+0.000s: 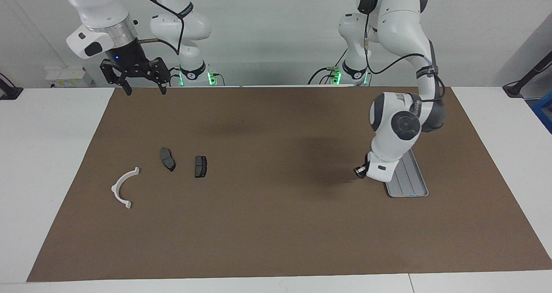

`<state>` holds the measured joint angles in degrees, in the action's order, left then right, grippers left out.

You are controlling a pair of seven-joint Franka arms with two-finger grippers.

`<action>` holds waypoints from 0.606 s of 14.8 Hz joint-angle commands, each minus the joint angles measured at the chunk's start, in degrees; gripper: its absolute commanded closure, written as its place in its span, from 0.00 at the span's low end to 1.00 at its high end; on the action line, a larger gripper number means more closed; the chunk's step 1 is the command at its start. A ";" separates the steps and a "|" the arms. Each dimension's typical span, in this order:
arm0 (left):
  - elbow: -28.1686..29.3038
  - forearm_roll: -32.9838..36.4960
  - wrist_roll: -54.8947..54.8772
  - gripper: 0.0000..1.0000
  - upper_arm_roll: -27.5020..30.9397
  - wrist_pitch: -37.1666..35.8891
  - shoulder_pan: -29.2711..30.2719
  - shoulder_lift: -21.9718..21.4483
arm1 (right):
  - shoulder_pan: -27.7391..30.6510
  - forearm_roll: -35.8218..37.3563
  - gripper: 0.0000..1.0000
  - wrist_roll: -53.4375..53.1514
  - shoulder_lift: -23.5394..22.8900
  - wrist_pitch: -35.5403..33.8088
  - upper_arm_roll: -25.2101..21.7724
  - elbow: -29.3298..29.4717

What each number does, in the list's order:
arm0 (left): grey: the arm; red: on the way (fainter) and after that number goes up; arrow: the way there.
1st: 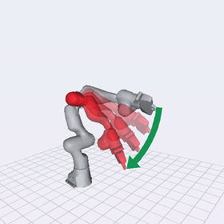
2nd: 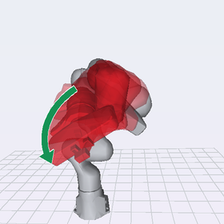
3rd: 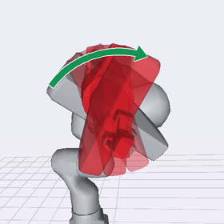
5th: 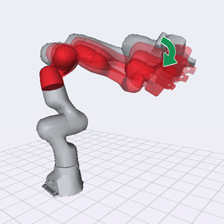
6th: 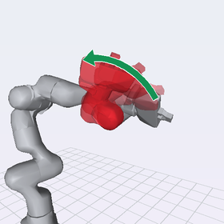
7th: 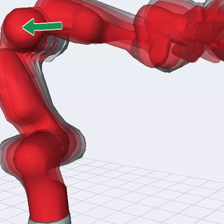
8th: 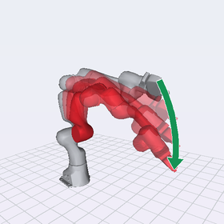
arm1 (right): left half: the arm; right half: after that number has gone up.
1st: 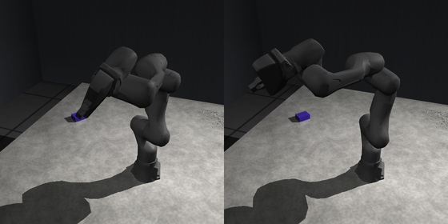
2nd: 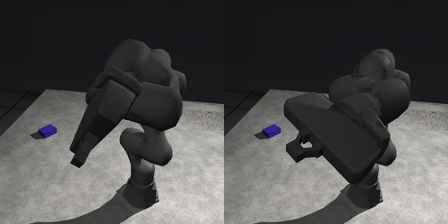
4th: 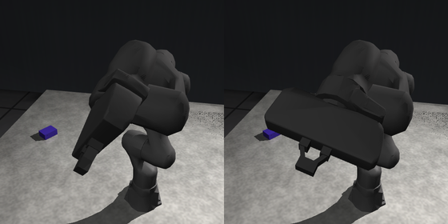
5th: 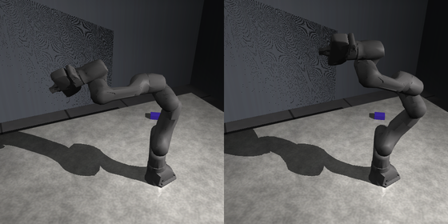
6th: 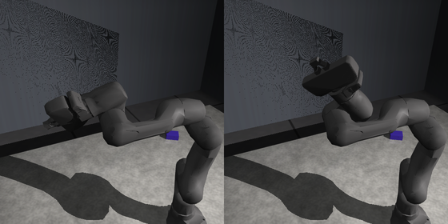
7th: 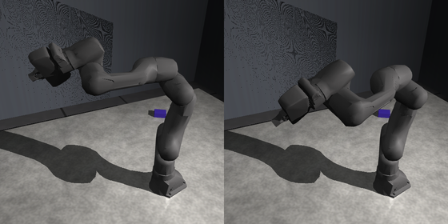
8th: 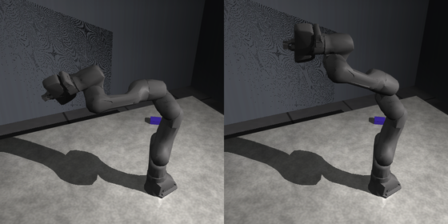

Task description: Pick bearing gear from pile to tray

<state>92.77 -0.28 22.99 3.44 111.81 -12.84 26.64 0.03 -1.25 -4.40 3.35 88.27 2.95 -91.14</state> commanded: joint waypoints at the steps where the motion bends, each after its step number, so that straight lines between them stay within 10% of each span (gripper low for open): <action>1: 2.58 0.19 -11.54 0.90 -0.72 3.49 5.96 -1.07 | 0.93 -1.47 0.00 -0.70 0.60 -1.70 0.30 -0.70; 9: 13.12 0.19 -16.84 0.89 -0.89 17.73 10.81 -3.35 | 0.85 -0.33 0.00 -0.53 0.69 -1.79 0.39 -0.61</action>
<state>100.03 -0.28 7.33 3.20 125.60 -3.06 26.43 0.12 -1.25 -4.43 3.35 86.93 2.95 -91.17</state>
